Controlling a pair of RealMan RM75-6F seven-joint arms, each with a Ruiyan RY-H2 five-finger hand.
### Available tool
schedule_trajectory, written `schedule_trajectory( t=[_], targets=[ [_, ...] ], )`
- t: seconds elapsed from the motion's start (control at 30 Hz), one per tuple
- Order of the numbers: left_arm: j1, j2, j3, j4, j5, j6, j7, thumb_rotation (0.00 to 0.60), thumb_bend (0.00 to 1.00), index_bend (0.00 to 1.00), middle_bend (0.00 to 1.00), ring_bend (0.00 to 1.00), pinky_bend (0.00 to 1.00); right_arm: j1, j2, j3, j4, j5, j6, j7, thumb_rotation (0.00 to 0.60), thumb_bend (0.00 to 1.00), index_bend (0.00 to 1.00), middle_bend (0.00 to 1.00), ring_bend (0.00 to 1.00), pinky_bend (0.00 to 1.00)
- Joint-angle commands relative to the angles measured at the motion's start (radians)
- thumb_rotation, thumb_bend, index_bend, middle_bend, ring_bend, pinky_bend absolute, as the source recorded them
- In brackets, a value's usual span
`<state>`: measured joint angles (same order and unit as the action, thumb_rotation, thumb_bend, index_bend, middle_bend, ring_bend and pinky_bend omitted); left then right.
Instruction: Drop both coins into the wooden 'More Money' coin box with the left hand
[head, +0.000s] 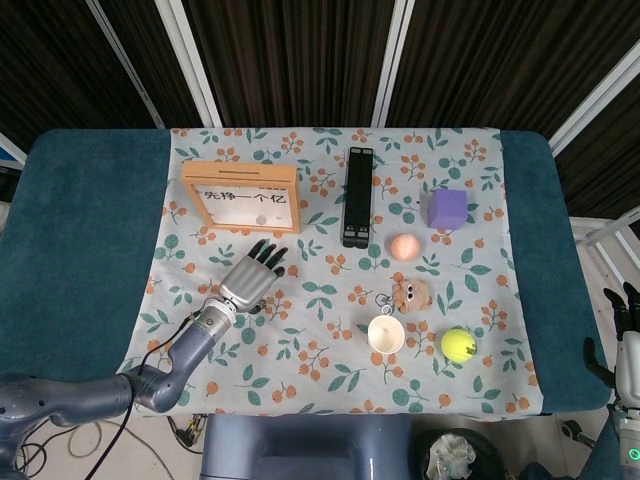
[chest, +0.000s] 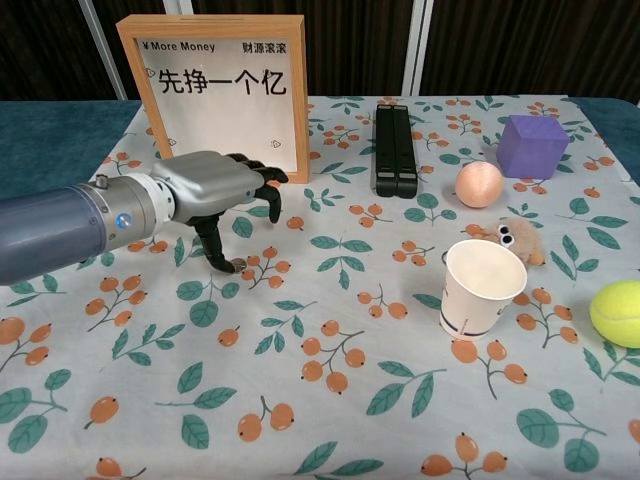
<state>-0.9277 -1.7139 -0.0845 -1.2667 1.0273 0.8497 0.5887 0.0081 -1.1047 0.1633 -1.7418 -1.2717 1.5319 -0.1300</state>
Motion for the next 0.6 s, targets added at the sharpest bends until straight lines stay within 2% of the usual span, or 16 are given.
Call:
schedule_trajectory(
  t=[0.03, 0.43, 0.6],
  targets=[
    [0.0, 0.001, 0.001, 0.0, -0.002, -0.003, 0.004, 0.6, 0.07, 0.31, 0.0, 0.0, 0.0, 0.0, 0.0, -0.001, 0.0, -0.001, 0.0, -0.001, 0.6, 0.51, 0.15, 0.02, 0.0, 0.0],
    [-0.001, -0.01, -0.002, 0.011, -0.011, -0.013, 0.017, 0.6, 0.07, 0.31, 0.0, 0.0, 0.0, 0.001, 0.0, 0.0, 0.001, 0.0, -0.001, 0.0, 0.6, 0.51, 0.15, 0.02, 0.0, 0.0],
    [0.001, -0.012, 0.002, 0.014, -0.007, -0.018, 0.015, 0.6, 0.07, 0.35, 0.0, 0.0, 0.0, 0.0, 0.001, 0.0, 0.0, 0.0, -0.002, 0.001, 0.6, 0.51, 0.15, 0.02, 0.0, 0.0]
  ],
)
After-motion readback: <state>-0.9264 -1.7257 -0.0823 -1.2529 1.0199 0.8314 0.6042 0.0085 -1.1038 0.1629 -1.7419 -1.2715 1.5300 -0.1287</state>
